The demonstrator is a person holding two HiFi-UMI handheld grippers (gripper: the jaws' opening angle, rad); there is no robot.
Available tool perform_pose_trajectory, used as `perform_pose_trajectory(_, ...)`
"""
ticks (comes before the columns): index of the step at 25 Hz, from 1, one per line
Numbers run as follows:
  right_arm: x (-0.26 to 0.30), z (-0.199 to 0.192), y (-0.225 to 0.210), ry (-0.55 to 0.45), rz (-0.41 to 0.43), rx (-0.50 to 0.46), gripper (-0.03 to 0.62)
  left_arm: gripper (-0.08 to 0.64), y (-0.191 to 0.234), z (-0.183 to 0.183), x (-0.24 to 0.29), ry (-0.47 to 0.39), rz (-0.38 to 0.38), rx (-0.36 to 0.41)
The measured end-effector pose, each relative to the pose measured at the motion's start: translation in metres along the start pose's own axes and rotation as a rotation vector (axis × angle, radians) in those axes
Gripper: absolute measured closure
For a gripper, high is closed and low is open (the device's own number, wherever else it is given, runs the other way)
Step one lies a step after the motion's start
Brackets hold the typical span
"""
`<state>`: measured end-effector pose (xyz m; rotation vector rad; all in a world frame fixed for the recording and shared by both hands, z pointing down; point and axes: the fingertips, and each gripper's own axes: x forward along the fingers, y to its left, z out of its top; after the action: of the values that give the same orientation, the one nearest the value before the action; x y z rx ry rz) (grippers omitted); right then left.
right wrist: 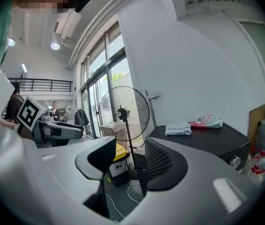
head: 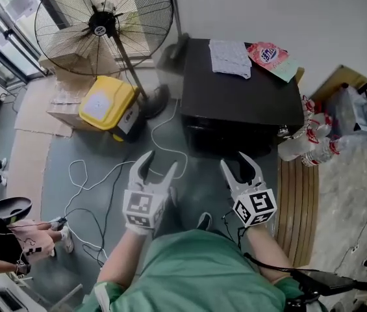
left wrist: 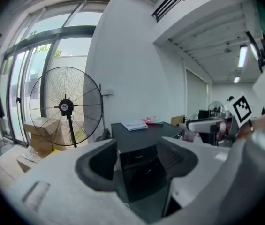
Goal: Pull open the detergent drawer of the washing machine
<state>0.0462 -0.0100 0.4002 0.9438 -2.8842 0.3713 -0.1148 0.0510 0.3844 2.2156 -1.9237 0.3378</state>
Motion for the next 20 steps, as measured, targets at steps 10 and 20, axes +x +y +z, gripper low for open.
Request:
perform_pose_trajectory(10,0.068,-0.003,-0.025,0.032,-0.171,0.015,0.402,0.291,0.057,0.0,0.084,0.033,-0.2,0.015)
perform_pose_trajectory(20,0.123,-0.047,-0.037,0.107,-0.285,0.104,0.402,0.291,0.094,-0.019,0.143,0.103,-0.401,0.066)
